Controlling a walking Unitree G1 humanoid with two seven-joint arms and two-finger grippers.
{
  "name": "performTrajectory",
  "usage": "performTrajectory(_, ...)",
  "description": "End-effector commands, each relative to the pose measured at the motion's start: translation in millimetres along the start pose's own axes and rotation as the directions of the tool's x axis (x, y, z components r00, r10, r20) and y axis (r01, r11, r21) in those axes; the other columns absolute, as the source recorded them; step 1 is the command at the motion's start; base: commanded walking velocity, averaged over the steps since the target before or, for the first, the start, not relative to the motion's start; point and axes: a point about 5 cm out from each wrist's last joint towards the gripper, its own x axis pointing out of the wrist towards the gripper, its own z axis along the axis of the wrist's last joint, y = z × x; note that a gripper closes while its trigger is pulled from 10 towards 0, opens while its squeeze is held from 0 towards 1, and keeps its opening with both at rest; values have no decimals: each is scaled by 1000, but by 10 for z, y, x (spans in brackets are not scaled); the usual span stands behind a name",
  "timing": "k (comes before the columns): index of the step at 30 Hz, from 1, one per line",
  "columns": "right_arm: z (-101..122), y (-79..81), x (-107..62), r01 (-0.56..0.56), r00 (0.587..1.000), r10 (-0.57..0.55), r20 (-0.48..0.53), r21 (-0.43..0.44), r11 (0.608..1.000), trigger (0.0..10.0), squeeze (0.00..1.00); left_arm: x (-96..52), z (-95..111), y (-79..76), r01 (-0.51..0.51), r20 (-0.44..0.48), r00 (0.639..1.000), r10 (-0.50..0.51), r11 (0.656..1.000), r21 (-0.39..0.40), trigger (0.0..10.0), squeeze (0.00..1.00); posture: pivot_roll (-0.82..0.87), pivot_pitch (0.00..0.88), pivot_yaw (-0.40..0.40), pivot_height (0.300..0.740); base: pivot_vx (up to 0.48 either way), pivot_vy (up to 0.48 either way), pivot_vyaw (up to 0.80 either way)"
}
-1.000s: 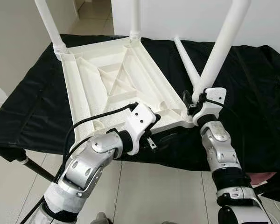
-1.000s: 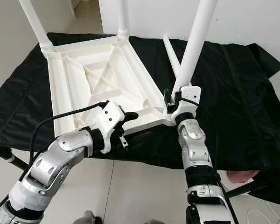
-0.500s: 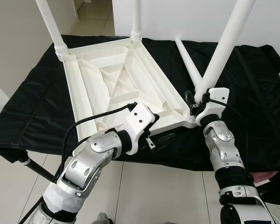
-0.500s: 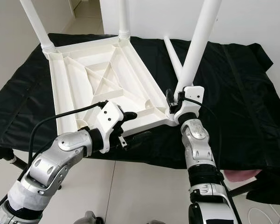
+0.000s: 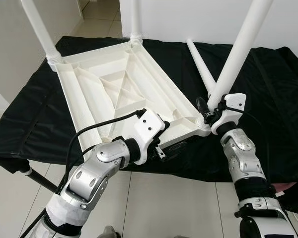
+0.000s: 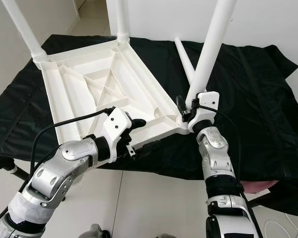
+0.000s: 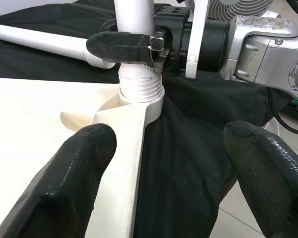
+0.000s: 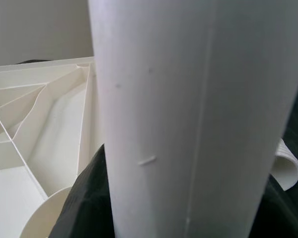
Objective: Building children table
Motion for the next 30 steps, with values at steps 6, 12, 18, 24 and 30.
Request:
performTrajectory(6, -190, -97, -128, -12, 998, 13, -65, 23, 1000, 10000, 0, -17, -13, -2, 1, -11, 1000, -1, 1000, -4, 10000, 0, -114, 85, 70, 740, 0, 0, 0)
performTrajectory(12, -190, -126, -139, 1, 998, 1, -63, 27, 1000, 10000, 0, -13, -171, -45, 31, -88, 996, -32, 999, -18, 10000, 0, -114, 84, 73, 740, 0, 0, 0)
performTrajectory(18, -182, -124, -129, -1, 998, 3, -56, 35, 999, 10000, 0, 49, -452, 80, -68, -229, 971, 72, 997, 24, 10000, 0, -114, 85, 74, 740, 0, 0, 0)
performTrajectory(24, -170, -116, -122, -1, 999, 3, -50, 40, 999, 10000, 0, 112, -568, 250, -175, -300, 936, 182, 983, 50, 10000, 0, -116, 86, 73, 740, 0, 0, 0)
performTrajectory(30, -167, -108, -131, -2, 999, 4, -47, 44, 999, 10000, 0, 142, -649, 371, -250, -347, 901, 260, 965, 75, 10000, 0, -116, 86, 73, 740, 0, 0, 0)
